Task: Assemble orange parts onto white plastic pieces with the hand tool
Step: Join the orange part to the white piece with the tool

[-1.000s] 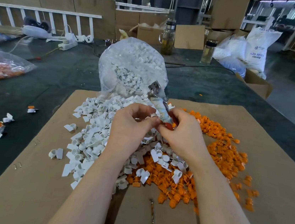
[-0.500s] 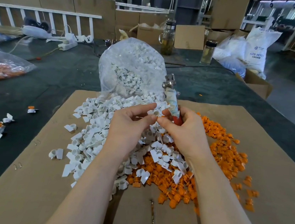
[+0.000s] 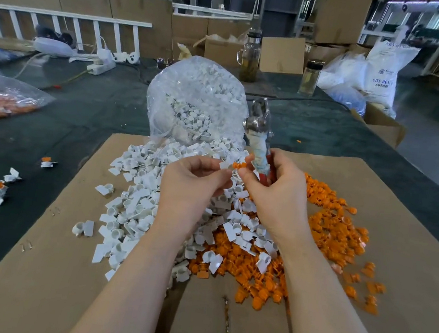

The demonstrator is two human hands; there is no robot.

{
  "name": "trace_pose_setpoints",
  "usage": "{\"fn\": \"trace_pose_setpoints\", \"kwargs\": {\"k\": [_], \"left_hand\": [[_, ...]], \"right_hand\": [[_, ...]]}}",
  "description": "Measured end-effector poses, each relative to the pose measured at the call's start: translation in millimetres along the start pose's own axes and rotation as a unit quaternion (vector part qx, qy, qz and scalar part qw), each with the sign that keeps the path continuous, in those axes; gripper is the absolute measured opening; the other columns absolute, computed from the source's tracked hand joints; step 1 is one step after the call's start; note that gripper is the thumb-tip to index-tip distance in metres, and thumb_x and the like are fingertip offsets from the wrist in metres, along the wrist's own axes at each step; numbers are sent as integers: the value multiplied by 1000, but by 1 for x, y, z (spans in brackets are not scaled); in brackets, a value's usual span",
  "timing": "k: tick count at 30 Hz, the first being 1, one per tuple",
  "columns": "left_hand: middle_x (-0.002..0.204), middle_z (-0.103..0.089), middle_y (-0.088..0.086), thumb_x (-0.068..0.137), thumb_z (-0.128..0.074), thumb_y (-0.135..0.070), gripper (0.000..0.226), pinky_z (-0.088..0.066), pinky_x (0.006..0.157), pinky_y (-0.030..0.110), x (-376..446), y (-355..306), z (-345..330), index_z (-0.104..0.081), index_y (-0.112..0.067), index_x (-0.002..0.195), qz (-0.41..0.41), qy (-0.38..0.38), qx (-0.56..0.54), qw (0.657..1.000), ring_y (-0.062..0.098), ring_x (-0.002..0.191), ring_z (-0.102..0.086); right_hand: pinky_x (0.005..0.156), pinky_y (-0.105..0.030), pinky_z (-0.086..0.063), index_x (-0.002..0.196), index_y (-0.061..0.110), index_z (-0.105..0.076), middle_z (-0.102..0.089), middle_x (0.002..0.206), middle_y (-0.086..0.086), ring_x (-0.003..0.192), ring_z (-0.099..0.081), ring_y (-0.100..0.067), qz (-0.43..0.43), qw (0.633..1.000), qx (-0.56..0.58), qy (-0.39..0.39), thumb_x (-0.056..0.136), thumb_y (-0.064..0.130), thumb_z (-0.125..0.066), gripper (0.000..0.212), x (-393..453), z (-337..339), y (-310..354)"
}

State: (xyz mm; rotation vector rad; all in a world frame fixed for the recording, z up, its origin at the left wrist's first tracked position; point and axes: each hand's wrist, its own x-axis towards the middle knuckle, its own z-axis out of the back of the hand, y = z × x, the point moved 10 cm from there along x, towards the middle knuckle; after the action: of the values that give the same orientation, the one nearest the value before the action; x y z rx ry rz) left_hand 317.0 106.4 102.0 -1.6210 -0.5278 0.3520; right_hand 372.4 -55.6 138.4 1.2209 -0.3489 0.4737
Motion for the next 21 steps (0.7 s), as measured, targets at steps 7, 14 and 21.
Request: {"fn": "trace_pose_setpoints", "kwargs": {"k": [7, 14, 21], "left_hand": [[66, -74, 7, 80, -78, -2, 8, -56, 58, 19, -2, -5, -1, -72, -7, 81, -10, -4, 1, 1000, 16, 64, -74], [69, -75, -5, 79, -81, -11, 9, -59, 67, 24, -5, -17, 0, -76, -20, 80, -74, -15, 85, 993, 10, 68, -73], [70, -74, -9, 79, -81, -13, 9, -55, 62, 16, -7, -22, -2, -78, -21, 81, -102, -9, 124, 987, 7, 68, -71]], "right_hand": [[69, -28, -51, 96, 26, -60, -63, 84, 17, 78, -60, -2, 32, 998, -57, -22, 81, 21, -77, 23, -3, 1, 8], [67, -30, -53, 93, 31, -56, -61, 81, 19, 74, -58, -1, 30, 997, -67, -23, 80, 20, -78, 28, -4, 1, 9], [73, -41, -56, 96, 25, -59, -66, 88, 12, 82, -64, -11, 24, 998, -60, -18, 80, 17, -78, 26, -3, 1, 6]]}}
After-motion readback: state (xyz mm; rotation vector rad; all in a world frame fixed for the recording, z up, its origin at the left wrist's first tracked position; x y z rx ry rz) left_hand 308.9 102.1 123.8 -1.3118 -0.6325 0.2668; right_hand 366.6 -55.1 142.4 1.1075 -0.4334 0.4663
